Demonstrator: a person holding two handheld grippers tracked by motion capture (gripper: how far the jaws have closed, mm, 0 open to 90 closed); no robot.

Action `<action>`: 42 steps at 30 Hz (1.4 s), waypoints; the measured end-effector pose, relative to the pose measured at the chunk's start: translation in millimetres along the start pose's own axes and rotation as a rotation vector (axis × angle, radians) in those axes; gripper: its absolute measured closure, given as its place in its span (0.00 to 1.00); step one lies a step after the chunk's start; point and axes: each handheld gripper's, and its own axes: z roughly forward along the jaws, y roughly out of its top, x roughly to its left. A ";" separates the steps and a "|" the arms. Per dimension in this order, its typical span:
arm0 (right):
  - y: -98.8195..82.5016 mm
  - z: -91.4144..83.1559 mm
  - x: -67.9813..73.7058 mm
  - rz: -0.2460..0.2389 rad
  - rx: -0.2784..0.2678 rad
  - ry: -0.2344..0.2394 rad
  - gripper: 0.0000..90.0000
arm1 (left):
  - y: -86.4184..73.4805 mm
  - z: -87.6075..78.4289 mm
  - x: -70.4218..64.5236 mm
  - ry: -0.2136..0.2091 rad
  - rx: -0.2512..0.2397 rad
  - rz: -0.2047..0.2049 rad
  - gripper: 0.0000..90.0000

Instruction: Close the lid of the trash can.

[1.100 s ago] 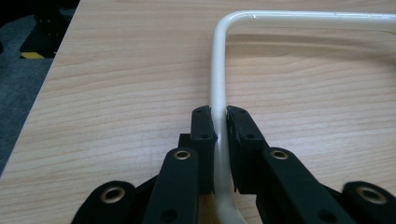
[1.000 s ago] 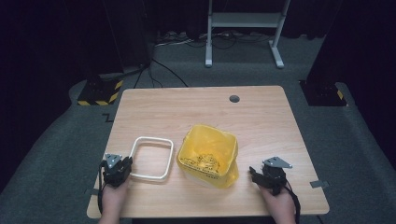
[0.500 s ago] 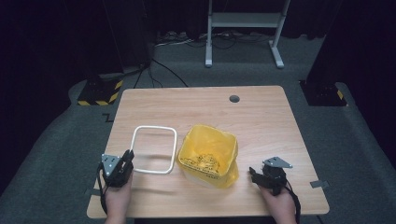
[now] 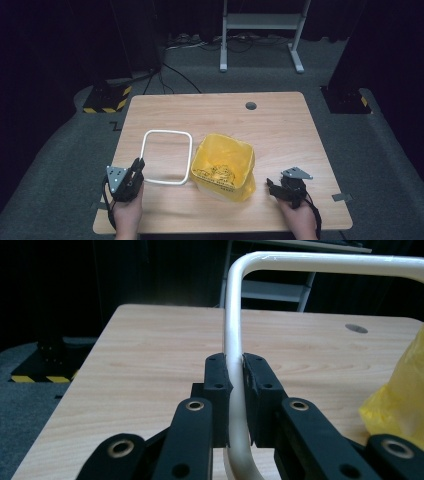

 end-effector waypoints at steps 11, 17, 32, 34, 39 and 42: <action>-1.5 -3.9 -2.8 0.010 -0.047 -0.027 0.34 | 15.5 -13.8 -28.1 -0.048 -0.066 -0.020 0.90; -2.1 -6.0 -3.3 0.008 -0.085 -0.035 0.35 | 20.7 -7.2 -48.1 -0.096 -0.068 -0.008 0.90; 0.8 -31.1 -1.4 -0.016 -0.282 -0.050 0.33 | 29.7 9.3 -103.3 -0.197 -0.061 0.046 0.90; 2.4 -37.9 0.9 -0.025 -0.321 -0.055 0.33 | 30.4 10.3 -109.4 -0.208 -0.058 0.061 0.90; 8.5 -57.2 8.6 -0.044 -0.434 -0.059 0.33 | 30.7 13.1 -120.5 -0.229 -0.050 0.075 0.90; 13.9 -69.3 14.7 -0.054 -0.495 -0.057 0.35 | 30.2 15.4 -126.2 -0.238 -0.040 0.079 0.90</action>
